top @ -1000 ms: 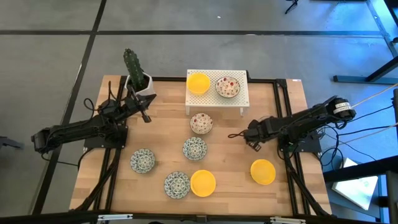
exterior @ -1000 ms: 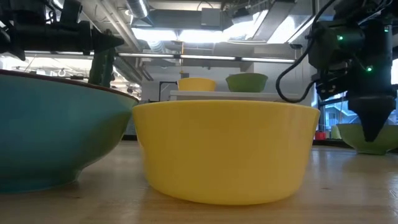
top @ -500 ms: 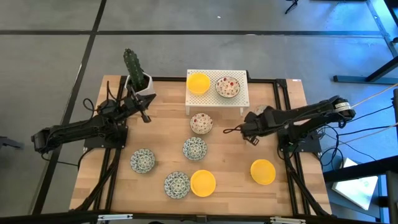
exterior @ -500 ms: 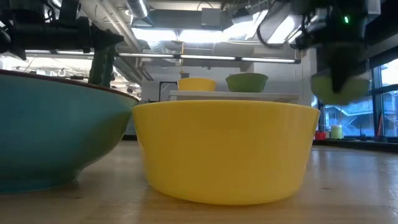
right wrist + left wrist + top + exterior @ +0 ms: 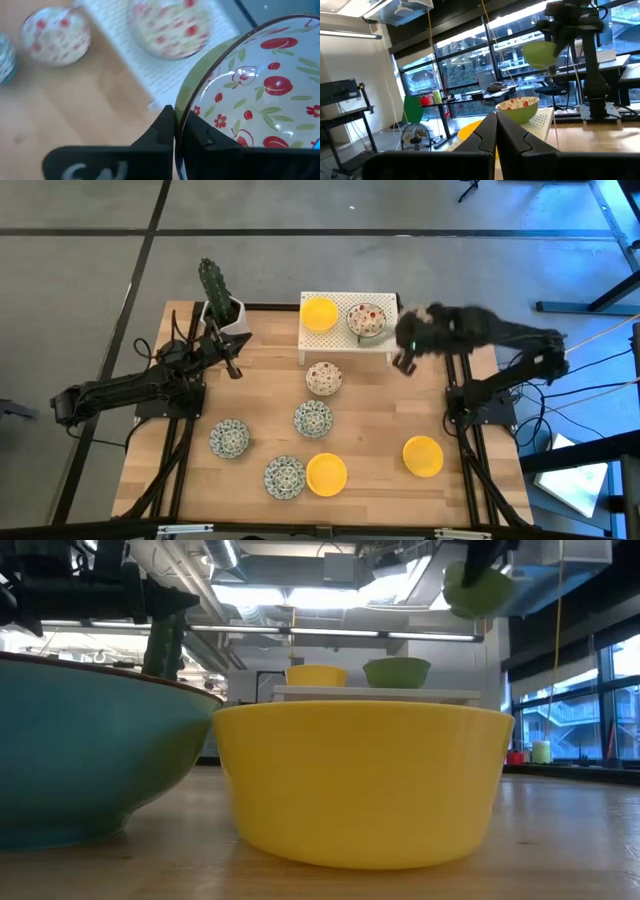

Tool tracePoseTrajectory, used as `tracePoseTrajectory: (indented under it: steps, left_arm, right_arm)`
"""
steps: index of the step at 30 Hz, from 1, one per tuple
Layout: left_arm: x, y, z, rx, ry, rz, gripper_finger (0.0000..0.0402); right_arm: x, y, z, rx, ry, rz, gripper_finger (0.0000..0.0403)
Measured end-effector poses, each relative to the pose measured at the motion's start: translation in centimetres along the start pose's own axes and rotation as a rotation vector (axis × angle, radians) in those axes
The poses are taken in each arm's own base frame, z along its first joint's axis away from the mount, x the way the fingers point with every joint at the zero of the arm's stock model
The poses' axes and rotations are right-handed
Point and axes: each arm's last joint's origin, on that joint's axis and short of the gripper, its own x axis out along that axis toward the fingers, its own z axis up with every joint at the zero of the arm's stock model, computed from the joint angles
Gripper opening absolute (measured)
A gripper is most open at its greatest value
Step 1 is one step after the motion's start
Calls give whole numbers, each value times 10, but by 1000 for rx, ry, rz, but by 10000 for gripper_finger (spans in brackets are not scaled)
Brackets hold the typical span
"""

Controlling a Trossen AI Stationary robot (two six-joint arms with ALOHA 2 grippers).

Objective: Pick & Place Mini bowls
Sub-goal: Stack the right green bowl on top of the green bowl on the shelf

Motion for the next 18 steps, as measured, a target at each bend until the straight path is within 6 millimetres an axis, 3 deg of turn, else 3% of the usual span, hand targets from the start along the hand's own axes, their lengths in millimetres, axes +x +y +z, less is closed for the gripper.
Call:
tracePoseTrajectory:
  steps: [3,7,14,18]
  left_arm:
    - [0,0,0,-2,-2,1,4]
    - [0,0,1,-2,-12,3,7]
    - [0,1,5,-2,-51,12,1]
    - [0,1,6,-1,-57,13,5]
  right_arm:
    - [7,-17,22,5,34,12,13]
    - [34,-24,55,-50,101,39,13]
    - [87,-2,110,-257,157,143,13]
    - [107,10,127,-306,192,195,13]
